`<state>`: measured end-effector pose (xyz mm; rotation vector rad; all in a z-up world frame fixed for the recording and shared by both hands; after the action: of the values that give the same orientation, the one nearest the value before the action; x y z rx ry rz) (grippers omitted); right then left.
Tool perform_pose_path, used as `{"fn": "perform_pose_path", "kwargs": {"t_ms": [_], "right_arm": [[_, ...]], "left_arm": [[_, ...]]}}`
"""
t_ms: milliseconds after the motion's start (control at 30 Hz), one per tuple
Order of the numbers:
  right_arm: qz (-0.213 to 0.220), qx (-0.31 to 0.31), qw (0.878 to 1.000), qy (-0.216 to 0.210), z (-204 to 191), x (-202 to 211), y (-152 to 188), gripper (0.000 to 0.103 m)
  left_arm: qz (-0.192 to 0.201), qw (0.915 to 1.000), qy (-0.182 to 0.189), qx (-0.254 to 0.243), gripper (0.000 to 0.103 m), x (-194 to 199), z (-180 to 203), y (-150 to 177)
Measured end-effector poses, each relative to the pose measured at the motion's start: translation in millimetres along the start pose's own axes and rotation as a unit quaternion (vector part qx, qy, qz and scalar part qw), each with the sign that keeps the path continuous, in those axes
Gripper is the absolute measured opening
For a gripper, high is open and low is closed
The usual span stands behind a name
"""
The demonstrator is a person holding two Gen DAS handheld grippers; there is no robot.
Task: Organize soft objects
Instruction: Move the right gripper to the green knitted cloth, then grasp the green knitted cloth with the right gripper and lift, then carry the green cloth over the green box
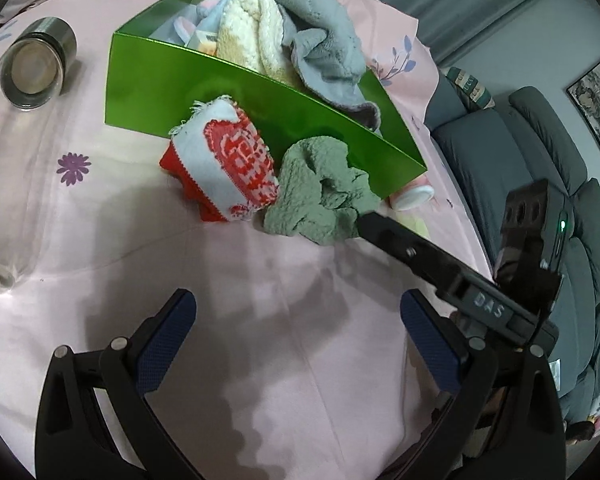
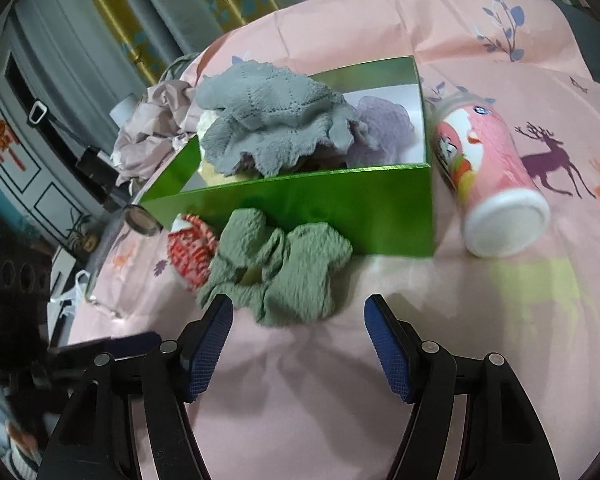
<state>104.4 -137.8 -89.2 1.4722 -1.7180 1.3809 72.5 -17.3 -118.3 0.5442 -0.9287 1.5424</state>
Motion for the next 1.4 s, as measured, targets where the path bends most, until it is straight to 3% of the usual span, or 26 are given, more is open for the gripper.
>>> {"fn": "perform_pose_path", "kwargs": {"t_ms": [100,267,567,700,800,900,933,1000,1133,1400], "right_arm": [[-0.006,0.004,1.000,0.002,-0.5,-9.5,-8.0,0.058],[-0.020,0.020,1.000,-0.005,-6.0,-22.8,-11.8,0.014],[-0.070,0.034,0.991,-0.105,-15.4,2.8,26.3,0.012],[-0.094,0.018,0.990,-0.108,-3.4,8.9,50.1,0.012],[-0.095,0.002,0.990,-0.109,5.5,11.0,57.5,0.012],[-0.090,-0.012,0.990,-0.104,7.7,11.6,56.8,0.012],[-0.088,-0.010,0.992,-0.094,7.0,11.5,56.1,0.012],[-0.084,-0.002,0.994,-0.072,2.3,11.1,54.0,0.012],[-0.070,0.024,0.997,-0.029,-10.3,12.5,53.0,0.012],[-0.022,0.070,0.997,0.011,-31.7,36.8,53.0,0.012]], "left_arm": [[0.000,1.0000,0.004,0.004,0.102,-0.8,-4.1,-3.9],[-0.002,0.9999,0.001,0.010,0.102,-1.7,-9.7,-10.6],[0.001,0.9995,0.032,0.007,0.101,-1.5,-0.9,-11.4],[-0.010,0.9989,0.043,-0.012,0.097,-8.3,14.2,-4.5],[-0.025,0.9986,0.039,-0.025,0.077,-17.2,24.4,0.7],[-0.040,0.9987,-0.007,-0.030,0.053,-27.3,28.5,5.9],[-0.042,0.9985,-0.019,-0.030,0.038,-28.7,28.4,8.1],[-0.046,0.9975,-0.041,-0.036,0.023,-30.0,29.2,11.5],[-0.034,0.9958,-0.064,-0.056,0.012,-25.8,38.7,16.3],[0.005,0.9913,-0.098,-0.087,0.011,-3.9,52.6,18.0]]}}
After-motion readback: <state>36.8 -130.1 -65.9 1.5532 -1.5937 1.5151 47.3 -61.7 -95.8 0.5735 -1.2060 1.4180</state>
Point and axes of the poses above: each gripper's, at about its wrist camera, not at the fingertips, and x roughly against the way its jaws point, z to its right, y to its underside, the point moved 6 cm from there along -x, roughly the way its jaws point, and after that the axes turned 14 degrees about -z, right-handed, at the moved point
